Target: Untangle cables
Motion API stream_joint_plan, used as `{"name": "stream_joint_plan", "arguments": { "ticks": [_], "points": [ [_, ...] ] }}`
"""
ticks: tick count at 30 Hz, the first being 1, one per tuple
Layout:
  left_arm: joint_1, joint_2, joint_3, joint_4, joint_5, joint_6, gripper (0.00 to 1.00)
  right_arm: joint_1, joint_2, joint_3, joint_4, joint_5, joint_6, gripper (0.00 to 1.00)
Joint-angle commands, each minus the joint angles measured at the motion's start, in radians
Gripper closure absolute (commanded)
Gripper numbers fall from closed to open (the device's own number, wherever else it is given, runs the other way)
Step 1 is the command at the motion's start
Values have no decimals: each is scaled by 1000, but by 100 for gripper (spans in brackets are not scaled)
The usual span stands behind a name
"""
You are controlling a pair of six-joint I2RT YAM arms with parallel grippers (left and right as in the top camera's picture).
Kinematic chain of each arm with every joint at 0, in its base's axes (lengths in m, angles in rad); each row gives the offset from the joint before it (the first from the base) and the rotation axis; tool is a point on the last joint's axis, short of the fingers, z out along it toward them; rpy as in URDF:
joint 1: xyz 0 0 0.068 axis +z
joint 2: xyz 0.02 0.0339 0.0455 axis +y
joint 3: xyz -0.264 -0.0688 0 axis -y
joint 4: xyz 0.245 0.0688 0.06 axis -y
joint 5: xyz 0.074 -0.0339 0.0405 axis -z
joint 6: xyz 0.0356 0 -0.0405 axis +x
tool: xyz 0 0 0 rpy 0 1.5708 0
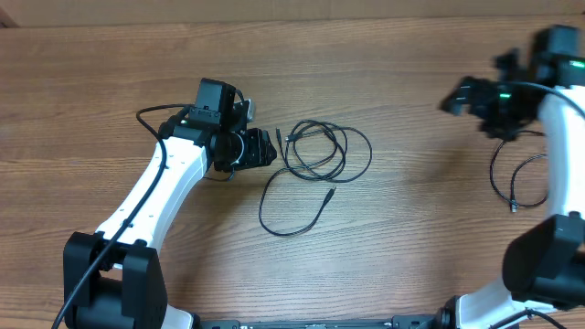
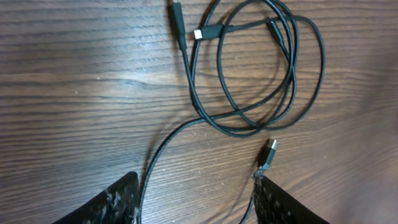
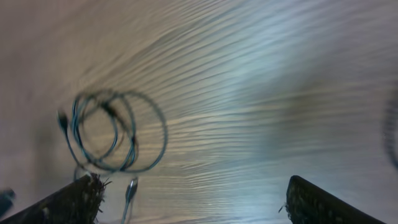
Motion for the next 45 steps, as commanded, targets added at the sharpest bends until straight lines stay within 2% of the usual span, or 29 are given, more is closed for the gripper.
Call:
{"name": "stream_joint_plan", "arguments": {
  "ticks": [1, 3, 5, 9, 12, 17, 22, 23, 24, 25, 28, 33, 36, 38, 40, 41, 45],
  "points": [
    [-1, 9, 9, 2, -41, 20, 42, 129, 26, -57, 24, 56, -41, 8],
    [-1, 11, 9, 2, -40, 34, 41, 195, 31, -92, 53, 55, -41, 10],
    [-2, 17, 9, 2, -37, 100, 38, 266, 33, -138, 100, 56, -41, 12],
    [-11, 42, 9, -9, -37, 236, 18, 378, 34, -224, 199, 57, -33, 16],
    [-29, 76, 9, -8, -39, 340, 9, 449, 34, -293, 289, 105, 14, 16],
    [-72, 168, 9, 21, -45, 446, 7, 548, 36, -393, 422, 267, 72, 16],
    [-106, 254, 9, 81, -67, 446, 7, 594, 38, -452, 494, 299, 107, 21],
    [-109, 266, 9, 90, -68, 446, 9, 595, 38, -462, 506, 299, 126, 25],
    [-112, 282, 9, 101, -67, 445, 16, 594, 38, -485, 531, 299, 164, 32],
    [-112, 285, 9, 104, -66, 445, 21, 594, 39, -494, 541, 300, 179, 33],
    [-112, 298, 9, 103, -66, 426, 30, 594, 44, -523, 576, 301, 204, 33],
    [-112, 303, 9, 80, -66, 407, 56, 594, 45, -568, 619, 302, 204, 33],
    [-112, 303, 9, 63, -66, 399, 64, 594, 45, -584, 628, 303, 204, 33],
    [-112, 303, 9, 45, -66, 400, 74, 594, 45, -592, 628, 306, 204, 34],
    [-112, 303, 9, 29, -68, 400, 91, 594, 45, -599, 624, 311, 204, 35],
    [-112, 303, 9, 23, -70, 400, 96, 594, 45, -603, 624, 317, 204, 35],
    [-101, 298, 35, -20, -147, 346, 96, 594, 45, -621, 625, 333, 204, 35]
  ]
}}
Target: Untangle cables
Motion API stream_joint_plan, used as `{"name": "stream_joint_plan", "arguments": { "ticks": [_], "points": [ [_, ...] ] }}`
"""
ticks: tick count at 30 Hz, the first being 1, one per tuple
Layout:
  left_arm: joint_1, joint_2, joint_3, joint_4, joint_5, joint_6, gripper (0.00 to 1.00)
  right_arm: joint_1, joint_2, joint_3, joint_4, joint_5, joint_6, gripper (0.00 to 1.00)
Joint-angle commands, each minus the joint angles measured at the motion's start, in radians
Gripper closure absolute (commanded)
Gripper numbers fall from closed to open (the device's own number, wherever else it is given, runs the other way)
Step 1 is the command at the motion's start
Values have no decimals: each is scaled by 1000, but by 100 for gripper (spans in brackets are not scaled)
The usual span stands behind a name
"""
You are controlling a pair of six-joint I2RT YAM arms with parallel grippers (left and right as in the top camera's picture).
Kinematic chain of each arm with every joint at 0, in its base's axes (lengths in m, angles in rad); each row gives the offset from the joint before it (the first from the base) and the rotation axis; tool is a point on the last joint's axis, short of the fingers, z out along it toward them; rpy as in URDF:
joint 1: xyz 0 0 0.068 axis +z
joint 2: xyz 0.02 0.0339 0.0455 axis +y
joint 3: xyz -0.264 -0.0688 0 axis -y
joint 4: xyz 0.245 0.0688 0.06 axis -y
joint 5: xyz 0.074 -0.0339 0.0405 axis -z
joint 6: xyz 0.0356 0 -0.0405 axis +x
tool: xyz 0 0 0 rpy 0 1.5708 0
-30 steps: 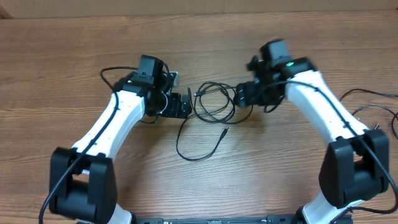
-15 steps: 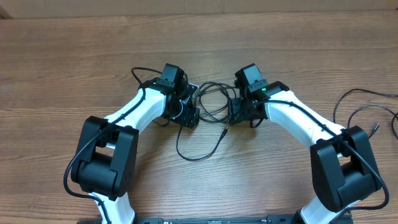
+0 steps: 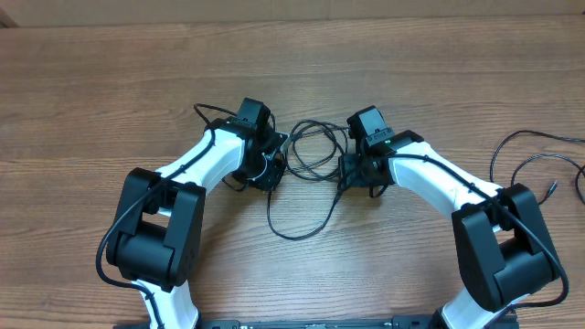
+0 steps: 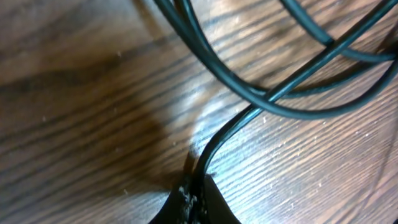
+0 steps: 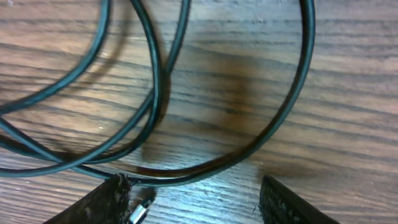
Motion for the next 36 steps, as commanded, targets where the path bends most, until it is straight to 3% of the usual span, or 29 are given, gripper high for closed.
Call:
{"name": "stream_joint_plan", "arguments": {
  "ticks": [1, 4, 5, 6, 12, 13, 16, 18, 19, 21, 23, 27, 36],
  "points": [
    [10, 5, 48, -49, -92, -76, 96, -2, 16, -26, 5, 41, 8, 38],
    [47, -26, 115, -104, -137, -110, 96, -3, 16, -36, -8, 105, 42, 61],
    [68, -45, 144, -122, -141, -113, 96, -4, 16, -37, -25, 159, 82, 77],
    [87, -60, 166, -133, -141, -113, 96, -4, 16, -37, -37, 200, 114, 81],
    [215, -161, 274, -198, -141, -113, 96, -4, 16, -37, -43, 259, 164, 86],
    [248, -190, 291, -212, -141, -114, 96, -6, 16, -37, -43, 265, 170, 92],
    [308, -245, 310, -230, -117, -155, 96, -19, 16, -37, -45, 274, 257, 94],
    [338, -277, 311, -230, 10, -172, 96, -24, 16, -37, 6, 187, 270, 80],
    [347, -288, 311, -229, 109, -170, 96, -25, 16, -35, 46, 99, 243, 65],
    [349, -294, 311, -224, 322, -111, 96, -25, 16, -28, 115, -77, 143, 44],
    [340, -293, 311, -221, 495, -45, 96, -25, 16, -6, 142, -212, 38, 34],
    [301, -292, 311, -202, 576, -36, 96, -16, 16, 31, 173, -297, 20, 32],
    [206, -293, 311, -119, 642, -36, 96, -7, 16, 32, 298, -230, 26, 35]
  ]
}}
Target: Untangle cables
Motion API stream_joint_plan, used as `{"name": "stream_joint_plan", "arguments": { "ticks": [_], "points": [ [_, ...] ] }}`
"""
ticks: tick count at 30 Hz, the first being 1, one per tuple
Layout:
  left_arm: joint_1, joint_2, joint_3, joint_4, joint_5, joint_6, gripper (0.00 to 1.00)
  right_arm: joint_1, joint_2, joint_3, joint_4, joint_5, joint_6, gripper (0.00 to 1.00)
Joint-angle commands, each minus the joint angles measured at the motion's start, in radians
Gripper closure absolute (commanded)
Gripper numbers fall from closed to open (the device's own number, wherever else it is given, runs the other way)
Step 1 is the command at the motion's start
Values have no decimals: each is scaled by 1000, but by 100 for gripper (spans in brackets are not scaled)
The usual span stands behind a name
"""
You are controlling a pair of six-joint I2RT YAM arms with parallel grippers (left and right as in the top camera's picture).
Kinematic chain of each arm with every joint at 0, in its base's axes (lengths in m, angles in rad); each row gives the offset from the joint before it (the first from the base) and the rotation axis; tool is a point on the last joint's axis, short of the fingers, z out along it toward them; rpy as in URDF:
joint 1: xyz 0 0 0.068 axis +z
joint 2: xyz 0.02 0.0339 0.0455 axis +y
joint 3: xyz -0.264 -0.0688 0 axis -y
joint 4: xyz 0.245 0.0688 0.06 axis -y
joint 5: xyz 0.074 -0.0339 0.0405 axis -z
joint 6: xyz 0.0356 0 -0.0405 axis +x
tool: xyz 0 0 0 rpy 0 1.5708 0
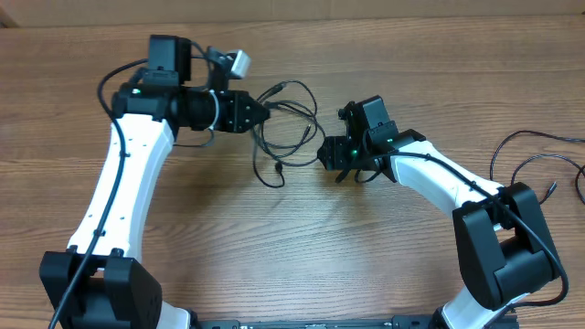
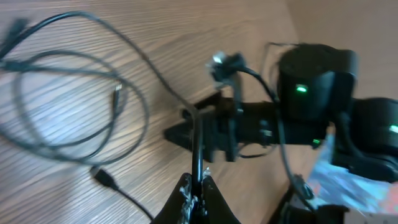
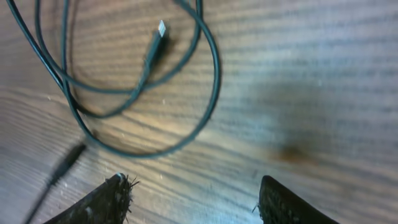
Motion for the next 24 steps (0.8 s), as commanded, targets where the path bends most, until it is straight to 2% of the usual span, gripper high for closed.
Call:
{"name": "stream_joint_plan", "arguments": {
  "ticks": [1, 3, 6, 9, 11, 15, 19, 20, 24],
  "points": [
    [-33, -10, 19, 38, 130, 27, 96, 14, 11, 29, 31, -26, -22, 34],
    [-48, -10, 19, 61, 145, 27, 96, 21, 11, 29, 41, -52, -48, 33],
    [-60, -10, 19, 66, 138, 27, 96, 22, 11, 29, 43, 43, -50, 36],
    [-60, -10, 19, 45, 124, 26, 96, 18, 3, 33, 61, 66, -95, 29],
    [-60, -10, 19, 12, 67, 26, 96, 18, -9, 50, 63, 40, -155, 25],
    [-61, -10, 18, -80, -106, 26, 96, 16, -47, 103, 72, 49, -172, 16],
    [-61, -10, 18, -137, -159, 26, 96, 17, -91, 158, 121, 31, -179, 16],
    [-61, -10, 18, -141, -159, 26, 96, 17, -98, 161, 147, -37, -204, 19],
    [-61, -10, 18, -140, -160, 26, 96, 17, -98, 161, 152, -139, -205, 21]
  ]
}}
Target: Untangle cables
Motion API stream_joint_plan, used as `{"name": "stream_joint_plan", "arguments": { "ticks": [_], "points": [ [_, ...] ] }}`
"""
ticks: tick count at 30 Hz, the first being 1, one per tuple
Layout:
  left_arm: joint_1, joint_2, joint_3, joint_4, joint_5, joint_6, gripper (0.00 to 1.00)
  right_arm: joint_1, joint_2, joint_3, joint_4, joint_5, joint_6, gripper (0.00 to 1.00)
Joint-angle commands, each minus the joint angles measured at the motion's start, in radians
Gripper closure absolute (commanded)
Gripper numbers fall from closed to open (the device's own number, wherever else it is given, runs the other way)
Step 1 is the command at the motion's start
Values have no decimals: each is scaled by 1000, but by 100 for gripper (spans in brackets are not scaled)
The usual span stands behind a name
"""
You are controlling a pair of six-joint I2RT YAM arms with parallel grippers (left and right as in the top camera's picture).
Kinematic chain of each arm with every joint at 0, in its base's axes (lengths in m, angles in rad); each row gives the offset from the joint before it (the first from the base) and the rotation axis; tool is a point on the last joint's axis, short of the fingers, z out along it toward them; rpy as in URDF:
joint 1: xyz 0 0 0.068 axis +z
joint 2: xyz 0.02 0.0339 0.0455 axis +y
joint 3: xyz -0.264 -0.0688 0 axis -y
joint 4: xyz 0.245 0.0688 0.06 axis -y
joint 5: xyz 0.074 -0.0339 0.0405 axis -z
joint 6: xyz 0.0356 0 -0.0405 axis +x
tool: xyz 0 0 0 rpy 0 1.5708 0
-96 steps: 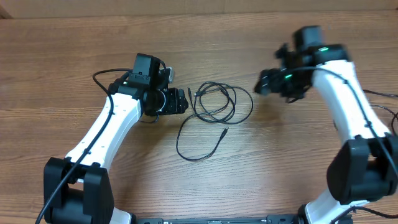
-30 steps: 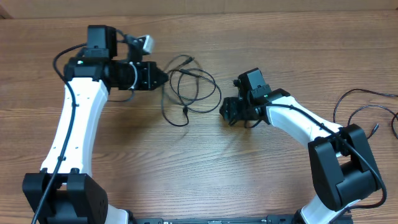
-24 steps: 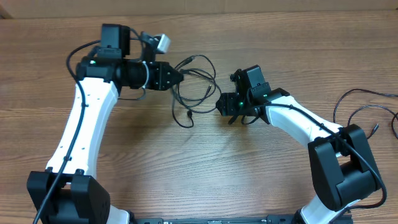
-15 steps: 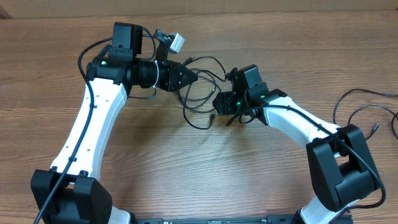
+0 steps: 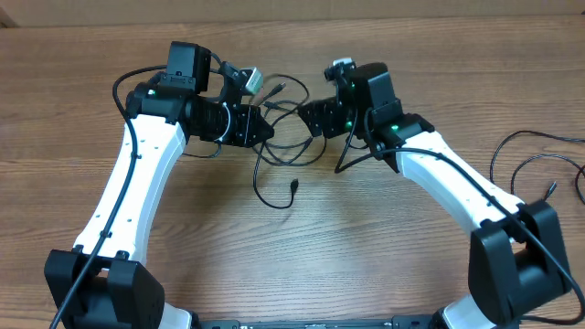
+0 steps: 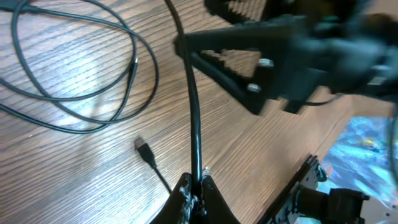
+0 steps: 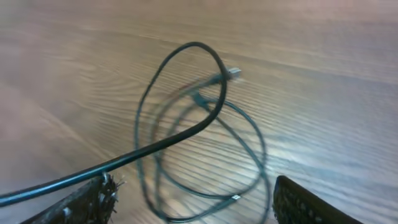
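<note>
Thin black cables (image 5: 285, 146) lie looped over one another on the wood table (image 5: 384, 247). My left gripper (image 5: 265, 128) is raised at the tangle's left edge and shut on one strand (image 6: 189, 106). That strand runs straight out from its tips (image 6: 196, 186). My right gripper (image 5: 307, 117) hangs open just right of it, facing left. The held strand slants past its left finger (image 7: 93, 193). Its fingers (image 6: 231, 76) show beside the strand in the left wrist view. A USB plug (image 5: 294, 187) lies loose on the table (image 6: 144, 151).
More black cable (image 5: 516, 174) curls at the table's right edge, behind the right arm's base. The two white arms reach in from the front corners and meet at the far centre.
My right gripper was low on the table at the tangle's right; now it is raised and further left, close to the left gripper's strand. The left gripper still holds, slightly lower and further right.
At first my left gripper was open beside the tangle and the right arm was far off to the right. Then both were down at the loops, left shut on a strand. The left then held it raised at far left, and now the right faces it.
</note>
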Motion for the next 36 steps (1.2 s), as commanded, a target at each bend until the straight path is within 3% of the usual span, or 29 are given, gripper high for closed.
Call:
{"name": "stream_joint_plan", "arguments": {
  "ticks": [1, 5, 9, 14, 18, 20, 22, 24, 27, 36],
  "points": [
    [-2, -10, 17, -3, -20, 23, 96, -1, -27, 22, 1, -122, -23, 21],
    [-2, -10, 17, -5, -17, 23, 96, -1, -27, 22, 4, -162, -12, 21],
    [-2, -10, 17, -7, -17, 23, 96, -1, -27, 22, 3, -165, 141, 32],
    [-2, -10, 17, -6, -17, 23, 96, 1, -26, 21, -54, -138, 434, 28],
    [-3, -10, 17, -6, -16, 23, 96, 11, -26, 21, -130, -147, 439, 23],
    [-5, -10, 17, -6, -16, 23, 96, 11, -26, 21, -178, -161, 487, 33],
    [-10, -10, 17, -6, -18, 24, 96, 11, -26, 21, -220, -161, 645, 36],
    [-16, -10, 17, -5, -18, 24, 96, 11, -26, 21, -233, -161, 821, 30],
    [-26, -10, 17, -3, -20, 24, 96, 11, -26, 21, -179, -188, 980, 3],
    [-55, -10, 17, 1, -20, 24, 96, 29, -26, 21, -77, -269, 1326, 0]
  ]
}}
